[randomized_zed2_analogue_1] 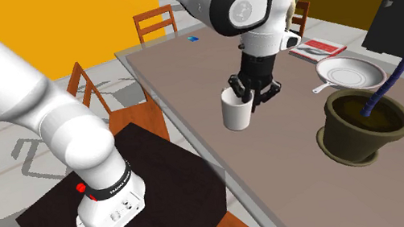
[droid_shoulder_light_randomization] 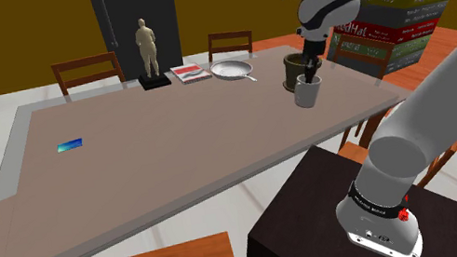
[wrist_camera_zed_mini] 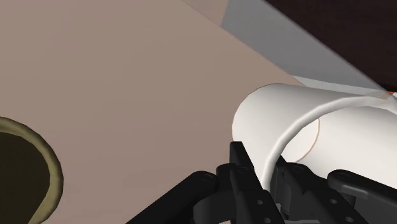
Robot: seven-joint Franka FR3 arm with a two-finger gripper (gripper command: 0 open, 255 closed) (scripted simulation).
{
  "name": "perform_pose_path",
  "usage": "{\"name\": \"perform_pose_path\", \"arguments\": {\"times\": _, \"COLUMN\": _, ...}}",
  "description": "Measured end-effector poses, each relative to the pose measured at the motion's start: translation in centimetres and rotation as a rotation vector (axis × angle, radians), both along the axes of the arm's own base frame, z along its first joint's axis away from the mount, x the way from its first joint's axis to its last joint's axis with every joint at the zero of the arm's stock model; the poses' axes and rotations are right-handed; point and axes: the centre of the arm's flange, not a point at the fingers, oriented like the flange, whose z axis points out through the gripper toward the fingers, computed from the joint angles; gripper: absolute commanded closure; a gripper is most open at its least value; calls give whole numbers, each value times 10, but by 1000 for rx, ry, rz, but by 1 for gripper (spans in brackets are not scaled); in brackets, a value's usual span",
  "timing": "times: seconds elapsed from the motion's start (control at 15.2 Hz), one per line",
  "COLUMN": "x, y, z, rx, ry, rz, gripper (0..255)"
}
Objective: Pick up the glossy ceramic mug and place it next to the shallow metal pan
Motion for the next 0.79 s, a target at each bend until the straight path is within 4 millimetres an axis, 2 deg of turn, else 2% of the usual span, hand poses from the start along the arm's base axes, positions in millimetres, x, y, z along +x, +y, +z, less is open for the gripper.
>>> {"name": "perform_pose_path", "arguments": {"times": 0.79, "x": 0, "y": 0, "z": 62, "rx": 0, "ry": 0, "rz": 0, "gripper": 255}}
